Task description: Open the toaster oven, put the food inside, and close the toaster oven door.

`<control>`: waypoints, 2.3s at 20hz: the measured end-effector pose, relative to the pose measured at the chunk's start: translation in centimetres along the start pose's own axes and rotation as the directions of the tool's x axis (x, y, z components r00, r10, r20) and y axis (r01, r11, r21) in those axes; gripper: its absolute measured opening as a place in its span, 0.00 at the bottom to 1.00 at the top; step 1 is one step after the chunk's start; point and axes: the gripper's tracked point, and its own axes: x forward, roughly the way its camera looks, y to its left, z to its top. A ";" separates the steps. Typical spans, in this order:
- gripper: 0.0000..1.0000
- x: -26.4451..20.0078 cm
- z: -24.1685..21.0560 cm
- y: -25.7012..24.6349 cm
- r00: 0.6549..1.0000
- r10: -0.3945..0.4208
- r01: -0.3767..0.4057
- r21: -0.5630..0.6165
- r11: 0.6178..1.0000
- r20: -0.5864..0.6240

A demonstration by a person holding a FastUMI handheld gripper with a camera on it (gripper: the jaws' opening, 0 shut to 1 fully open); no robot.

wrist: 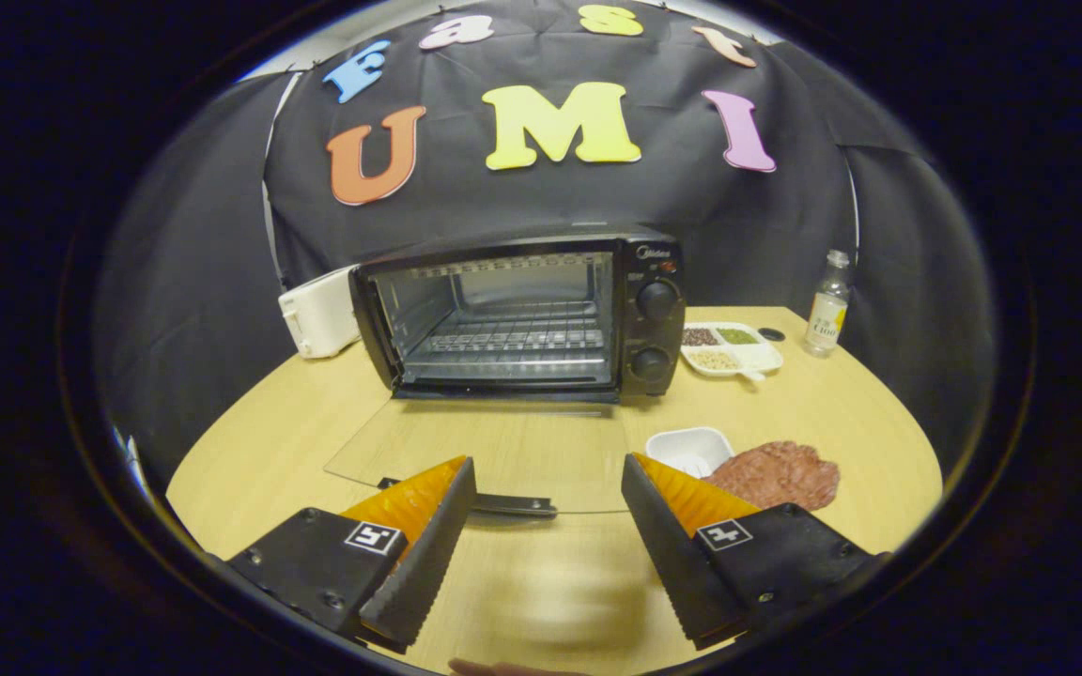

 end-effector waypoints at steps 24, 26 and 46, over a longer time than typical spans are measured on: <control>0.81 -0.8 -0.6 -15.6 0.837 0.345 -0.271 0.227 0.936 -0.425; 0.73 -1.1 -1.7 -14.9 0.804 0.403 -0.297 0.292 0.909 -0.437; 0.09 -4.9 4.4 -5.4 0.944 0.214 -0.240 -0.077 0.968 -0.253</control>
